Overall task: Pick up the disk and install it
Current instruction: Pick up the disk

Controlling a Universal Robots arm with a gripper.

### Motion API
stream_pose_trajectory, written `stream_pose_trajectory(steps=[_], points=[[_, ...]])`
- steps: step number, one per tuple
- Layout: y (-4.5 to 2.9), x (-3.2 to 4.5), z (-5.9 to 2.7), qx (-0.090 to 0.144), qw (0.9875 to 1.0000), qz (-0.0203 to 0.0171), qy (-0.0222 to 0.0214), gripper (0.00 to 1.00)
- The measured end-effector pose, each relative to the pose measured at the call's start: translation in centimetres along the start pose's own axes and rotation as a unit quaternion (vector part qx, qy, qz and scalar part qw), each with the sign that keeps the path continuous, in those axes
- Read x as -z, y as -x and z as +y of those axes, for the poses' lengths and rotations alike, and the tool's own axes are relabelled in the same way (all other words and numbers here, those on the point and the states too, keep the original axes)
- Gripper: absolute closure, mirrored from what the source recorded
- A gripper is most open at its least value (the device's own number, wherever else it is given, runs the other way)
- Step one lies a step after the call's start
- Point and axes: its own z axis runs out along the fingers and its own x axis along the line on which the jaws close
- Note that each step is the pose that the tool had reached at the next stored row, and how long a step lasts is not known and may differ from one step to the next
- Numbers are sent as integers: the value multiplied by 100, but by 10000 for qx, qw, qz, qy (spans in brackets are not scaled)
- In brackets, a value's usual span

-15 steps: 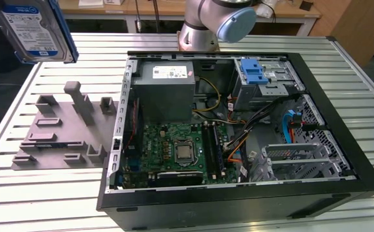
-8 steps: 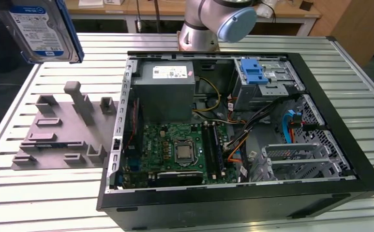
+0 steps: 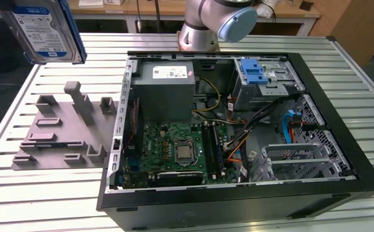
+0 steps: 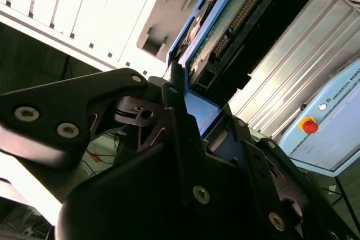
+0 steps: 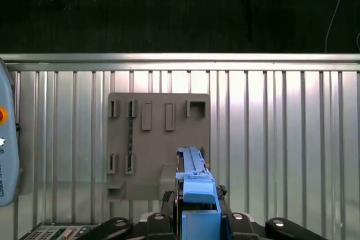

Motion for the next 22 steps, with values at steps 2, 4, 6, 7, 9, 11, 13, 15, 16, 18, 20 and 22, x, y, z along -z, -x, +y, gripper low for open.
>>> stream_pose_trajectory(steps=[2,4,6,7,9,11,13,15,16,18,20,22], points=[[-28,0,-1,0,10000,0,0,64],[-69,-1,-2,0,10000,0,0,64],[-108,-1,-7,0,10000,0,0,64],[-121,-1,-15,0,10000,-1,-1,64],[-141,0,-45,0,10000,0,0,64],[-151,1,-92,0,10000,0,-1,64],[-157,2,-146,0,10000,-1,-1,64],[-161,3,-206,0,10000,0,0,64],[-162,4,-241,1,10000,0,0,64],[-163,4,-304,0,10000,-1,0,64],[-162,6,-372,0,10000,0,-1,64],[-162,6,-419,0,10000,0,0,64]])
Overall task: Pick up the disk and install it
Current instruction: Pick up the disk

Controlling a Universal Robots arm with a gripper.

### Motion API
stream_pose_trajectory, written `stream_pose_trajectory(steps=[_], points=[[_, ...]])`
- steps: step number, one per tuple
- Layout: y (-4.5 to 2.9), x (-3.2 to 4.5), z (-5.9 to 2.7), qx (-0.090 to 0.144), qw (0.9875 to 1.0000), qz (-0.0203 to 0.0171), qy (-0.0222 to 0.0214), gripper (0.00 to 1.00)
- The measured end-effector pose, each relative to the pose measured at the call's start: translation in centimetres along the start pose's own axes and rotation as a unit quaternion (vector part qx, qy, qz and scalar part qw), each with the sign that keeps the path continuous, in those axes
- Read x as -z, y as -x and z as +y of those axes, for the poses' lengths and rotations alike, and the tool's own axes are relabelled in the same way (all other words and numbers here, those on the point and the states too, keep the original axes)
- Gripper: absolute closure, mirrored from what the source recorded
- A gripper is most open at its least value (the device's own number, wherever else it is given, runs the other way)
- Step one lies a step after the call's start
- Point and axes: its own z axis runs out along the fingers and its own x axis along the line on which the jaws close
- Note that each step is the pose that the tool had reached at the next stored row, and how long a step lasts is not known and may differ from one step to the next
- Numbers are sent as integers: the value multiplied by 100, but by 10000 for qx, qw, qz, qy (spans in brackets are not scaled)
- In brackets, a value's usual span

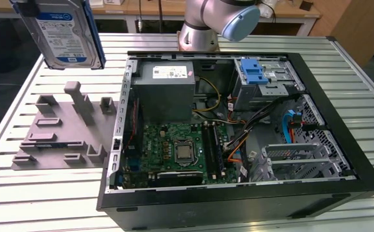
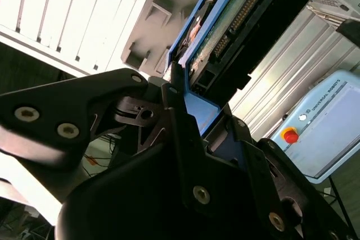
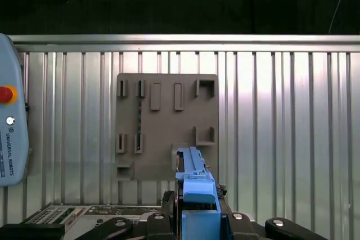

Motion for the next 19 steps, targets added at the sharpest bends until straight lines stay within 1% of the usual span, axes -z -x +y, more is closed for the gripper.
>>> stream_pose_trajectory(steps=[4,6,14,16,19], points=[[-1,1,-48,0,10000,0,-3,64],[-14,1,-61,0,10000,0,-5,64],[-178,-1,-101,1,10000,-1,-11,64],[-201,-1,-137,1,10000,-2,-11,64],[-222,1,-220,0,10000,-2,-11,64]])
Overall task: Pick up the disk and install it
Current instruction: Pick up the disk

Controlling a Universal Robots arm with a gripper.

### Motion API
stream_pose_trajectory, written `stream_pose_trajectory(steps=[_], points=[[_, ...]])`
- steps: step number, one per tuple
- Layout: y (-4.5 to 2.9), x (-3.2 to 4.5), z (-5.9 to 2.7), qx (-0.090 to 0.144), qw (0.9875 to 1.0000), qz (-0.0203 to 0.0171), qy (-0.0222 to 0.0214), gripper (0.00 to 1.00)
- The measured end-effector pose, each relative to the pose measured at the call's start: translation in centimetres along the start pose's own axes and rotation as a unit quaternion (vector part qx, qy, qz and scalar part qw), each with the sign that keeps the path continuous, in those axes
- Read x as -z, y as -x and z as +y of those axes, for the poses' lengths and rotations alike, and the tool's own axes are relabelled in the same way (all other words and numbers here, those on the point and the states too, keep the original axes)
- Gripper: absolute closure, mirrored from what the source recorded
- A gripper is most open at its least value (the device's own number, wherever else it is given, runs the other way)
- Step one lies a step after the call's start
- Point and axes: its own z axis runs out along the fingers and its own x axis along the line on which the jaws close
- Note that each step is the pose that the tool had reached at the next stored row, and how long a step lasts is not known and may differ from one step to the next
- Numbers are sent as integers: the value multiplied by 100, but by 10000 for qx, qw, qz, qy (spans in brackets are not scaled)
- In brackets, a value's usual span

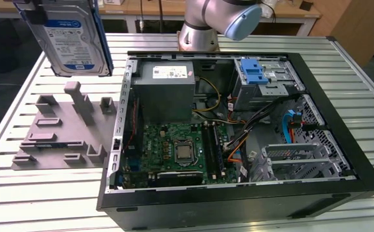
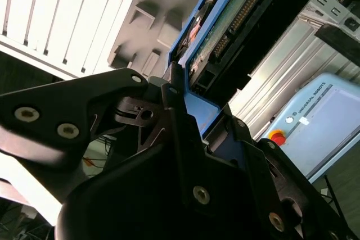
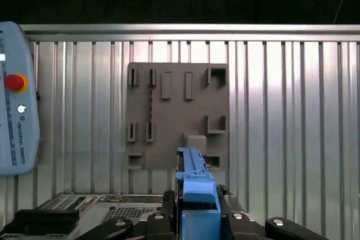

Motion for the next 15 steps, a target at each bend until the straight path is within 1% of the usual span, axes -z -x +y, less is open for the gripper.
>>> stream_pose_trajectory(steps=[5,15], points=[[-11,3,-181,0,10000,0,0,64],[-12,10,-624,0,10000,0,0,64]])
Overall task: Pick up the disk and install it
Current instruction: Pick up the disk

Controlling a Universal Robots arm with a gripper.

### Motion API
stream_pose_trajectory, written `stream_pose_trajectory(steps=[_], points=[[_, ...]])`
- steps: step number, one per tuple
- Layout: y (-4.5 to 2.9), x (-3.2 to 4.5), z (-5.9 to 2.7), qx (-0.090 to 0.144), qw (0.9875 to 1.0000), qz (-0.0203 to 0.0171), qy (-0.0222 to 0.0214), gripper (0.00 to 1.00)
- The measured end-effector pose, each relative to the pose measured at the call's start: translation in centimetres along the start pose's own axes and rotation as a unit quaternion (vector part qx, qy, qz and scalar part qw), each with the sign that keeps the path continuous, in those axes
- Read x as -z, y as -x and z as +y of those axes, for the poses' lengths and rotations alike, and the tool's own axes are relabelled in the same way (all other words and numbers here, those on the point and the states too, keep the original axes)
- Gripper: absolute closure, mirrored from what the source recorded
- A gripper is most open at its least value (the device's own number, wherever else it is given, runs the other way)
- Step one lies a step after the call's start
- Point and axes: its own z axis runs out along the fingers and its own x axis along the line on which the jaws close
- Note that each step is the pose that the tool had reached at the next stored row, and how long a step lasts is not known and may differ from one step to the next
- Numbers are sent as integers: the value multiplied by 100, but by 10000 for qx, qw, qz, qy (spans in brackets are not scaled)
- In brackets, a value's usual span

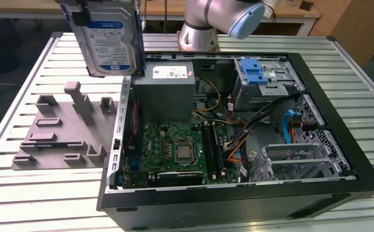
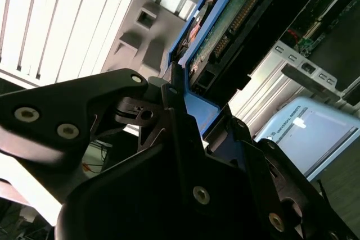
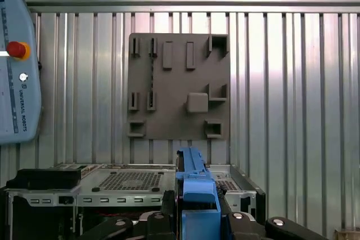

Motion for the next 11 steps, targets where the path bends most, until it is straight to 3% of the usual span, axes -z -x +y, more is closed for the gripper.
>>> stream_pose_trajectory(steps=[11], points=[[7,6,-501,1,10000,0,0,64]])
